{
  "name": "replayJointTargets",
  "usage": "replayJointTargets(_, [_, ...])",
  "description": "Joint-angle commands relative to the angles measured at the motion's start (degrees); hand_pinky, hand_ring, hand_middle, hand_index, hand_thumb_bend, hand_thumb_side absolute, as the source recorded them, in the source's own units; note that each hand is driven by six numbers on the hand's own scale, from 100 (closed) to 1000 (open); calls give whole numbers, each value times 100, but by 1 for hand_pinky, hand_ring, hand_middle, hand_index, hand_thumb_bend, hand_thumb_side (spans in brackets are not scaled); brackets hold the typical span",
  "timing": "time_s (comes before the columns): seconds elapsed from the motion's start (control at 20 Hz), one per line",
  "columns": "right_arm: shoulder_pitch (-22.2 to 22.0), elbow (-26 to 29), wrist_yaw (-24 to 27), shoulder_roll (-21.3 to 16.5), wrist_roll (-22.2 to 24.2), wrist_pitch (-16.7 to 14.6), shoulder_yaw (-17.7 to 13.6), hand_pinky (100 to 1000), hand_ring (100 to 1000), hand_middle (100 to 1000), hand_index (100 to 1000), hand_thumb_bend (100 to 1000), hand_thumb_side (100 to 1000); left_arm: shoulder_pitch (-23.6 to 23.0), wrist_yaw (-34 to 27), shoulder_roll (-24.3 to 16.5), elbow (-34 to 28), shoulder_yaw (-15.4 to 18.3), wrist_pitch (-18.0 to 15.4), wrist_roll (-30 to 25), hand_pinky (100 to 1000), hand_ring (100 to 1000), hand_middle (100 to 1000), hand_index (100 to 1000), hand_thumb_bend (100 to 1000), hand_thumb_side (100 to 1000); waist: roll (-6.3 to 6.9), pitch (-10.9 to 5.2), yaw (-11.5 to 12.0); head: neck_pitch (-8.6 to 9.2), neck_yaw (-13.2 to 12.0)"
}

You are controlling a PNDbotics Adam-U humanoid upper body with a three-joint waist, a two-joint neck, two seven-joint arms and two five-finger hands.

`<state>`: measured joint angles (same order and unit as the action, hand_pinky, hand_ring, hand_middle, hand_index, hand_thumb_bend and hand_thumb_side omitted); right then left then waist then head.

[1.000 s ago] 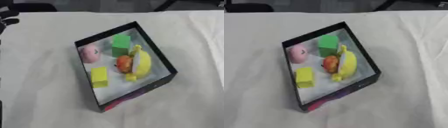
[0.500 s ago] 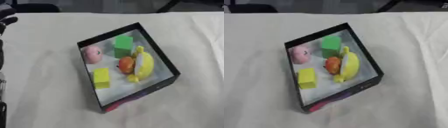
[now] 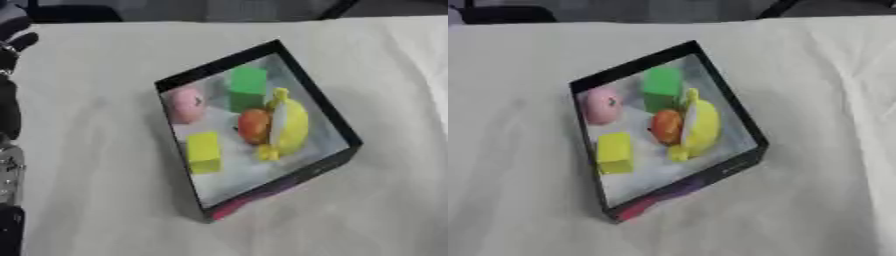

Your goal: Pick up objects on the table and place them in the box.

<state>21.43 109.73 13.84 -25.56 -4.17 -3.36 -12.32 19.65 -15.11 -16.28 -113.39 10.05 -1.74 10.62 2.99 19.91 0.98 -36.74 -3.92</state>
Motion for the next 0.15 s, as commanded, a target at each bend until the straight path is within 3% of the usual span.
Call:
replayJointTargets(0.05, [63,83,38,-76,-4,-12,-26,913,762,718,845,100,551,17,-166,-201,-120,19,-61,18,762,736,791,893,220,888,62,3,-8,17,110])
replayJointTargets(0.15, [59,93,55,-101,18,-13,-13,913,765,721,845,100,550,10,-190,-203,-120,12,-74,6,762,737,792,897,220,890,67,7,-14,38,210])
